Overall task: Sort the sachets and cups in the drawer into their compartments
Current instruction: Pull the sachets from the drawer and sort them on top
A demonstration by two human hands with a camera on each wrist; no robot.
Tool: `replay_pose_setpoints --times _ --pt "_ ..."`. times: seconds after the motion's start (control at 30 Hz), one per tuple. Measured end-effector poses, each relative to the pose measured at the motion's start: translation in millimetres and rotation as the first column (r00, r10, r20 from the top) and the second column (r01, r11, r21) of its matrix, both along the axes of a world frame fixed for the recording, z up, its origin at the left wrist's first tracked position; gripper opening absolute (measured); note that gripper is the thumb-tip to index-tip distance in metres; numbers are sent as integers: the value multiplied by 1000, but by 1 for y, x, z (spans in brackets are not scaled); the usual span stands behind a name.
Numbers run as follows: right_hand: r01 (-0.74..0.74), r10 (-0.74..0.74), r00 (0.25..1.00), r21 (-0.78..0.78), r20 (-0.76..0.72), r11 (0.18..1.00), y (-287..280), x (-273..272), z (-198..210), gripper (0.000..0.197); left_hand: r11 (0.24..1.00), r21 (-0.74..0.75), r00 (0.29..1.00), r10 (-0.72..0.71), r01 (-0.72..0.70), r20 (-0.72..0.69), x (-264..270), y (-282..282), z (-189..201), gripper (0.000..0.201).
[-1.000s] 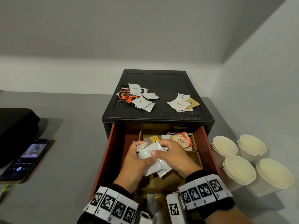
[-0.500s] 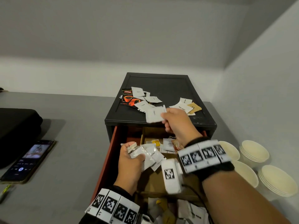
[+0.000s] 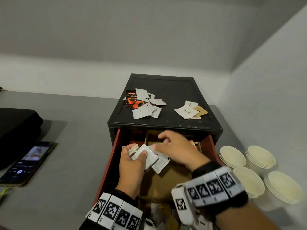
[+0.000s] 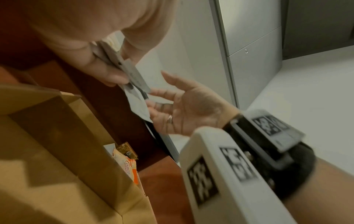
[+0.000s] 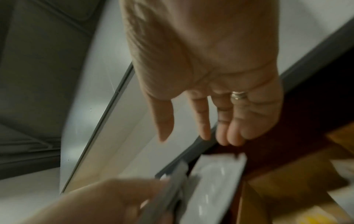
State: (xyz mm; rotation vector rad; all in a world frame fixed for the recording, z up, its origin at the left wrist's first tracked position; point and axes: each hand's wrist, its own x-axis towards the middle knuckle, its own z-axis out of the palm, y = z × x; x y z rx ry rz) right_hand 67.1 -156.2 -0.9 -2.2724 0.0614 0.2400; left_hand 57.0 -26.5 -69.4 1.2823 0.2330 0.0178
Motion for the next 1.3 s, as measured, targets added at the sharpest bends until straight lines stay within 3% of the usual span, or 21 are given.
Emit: replay_pose_setpoints --times 0.07,0.17,0.27,0.37,0.47,0.63,0.77,0.8,0.87,0.93,1.03,1.13,1.2,1.3 --pt "-7 8 997 16 -80 1000 -2 -13 -18 56 1000 21 1000 -17 16 20 -1 -2 0 24" --pt "103 -74 988 222 -132 970 -6 -20 -34 50 999 42 999 -34 33 36 -2 -2 0 24" --pt "133 -100 989 355 -108 925 -12 -22 -39 50 999 44 999 -31 30 22 -2 -1 -1 24" --pt "169 -161 986 357 -51 919 -17 -22 -37 43 999 36 1000 -20 20 4 -2 0 -2 25" --pt "215 -241 970 334 37 918 -18 -21 -25 30 1000 31 1000 0 0 -1 -2 1 -2 25" --pt "236 -296 949 380 106 894 -8 11 17 31 1000 -20 1000 16 -16 -9 -2 -1 1 29" --pt "212 -246 969 571 -18 794 5 58 46 46 997 -70 998 34 -37 -47 -2 1 2 34" --pt "210 -224 974 535 -39 818 6 68 48 53 996 -80 998 37 -42 -52 -2 1 2 36" --pt "179 -192 981 315 10 932 5 75 45 57 995 -93 998 39 -44 -57 -2 2 3 39" --pt "161 -177 979 141 103 977 4 63 38 47 996 -80 998 37 -41 -48 -1 2 2 41" --pt "59 -63 997 96 42 994 1 28 21 45 998 -44 999 40 -40 -6 0 1 0 42" --pt "-99 100 993 25 -64 995 4 -2 2 63 999 -34 999 26 -25 34 0 1 -3 40" --pt "-119 118 992 -23 -49 993 6 -10 -11 69 1000 -29 999 10 -9 43 1 -1 -4 38" --pt "-37 37 999 17 27 999 5 -13 -24 54 998 -66 1000 -8 10 30 0 -2 -1 30"
